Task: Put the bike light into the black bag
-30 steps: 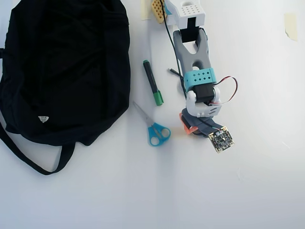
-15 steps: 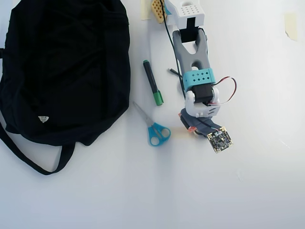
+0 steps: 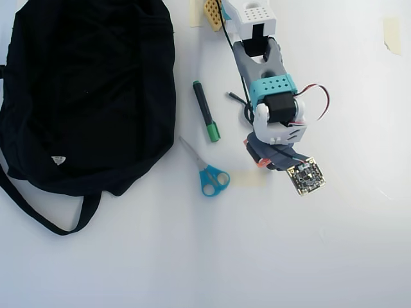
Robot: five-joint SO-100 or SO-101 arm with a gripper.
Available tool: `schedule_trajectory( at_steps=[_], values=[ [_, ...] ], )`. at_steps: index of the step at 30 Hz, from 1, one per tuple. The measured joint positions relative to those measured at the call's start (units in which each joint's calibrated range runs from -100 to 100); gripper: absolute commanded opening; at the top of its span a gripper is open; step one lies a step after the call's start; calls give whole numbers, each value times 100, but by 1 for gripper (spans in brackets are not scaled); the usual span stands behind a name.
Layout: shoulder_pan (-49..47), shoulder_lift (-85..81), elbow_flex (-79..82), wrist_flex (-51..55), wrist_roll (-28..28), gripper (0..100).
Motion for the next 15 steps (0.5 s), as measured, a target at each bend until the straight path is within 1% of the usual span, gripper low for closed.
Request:
schedule_trajectory(
  at_steps=[10,15],
  values=[
    [-7,0,-550,472,0,2],
    [0,0,-723,507,0,2]
  ],
)
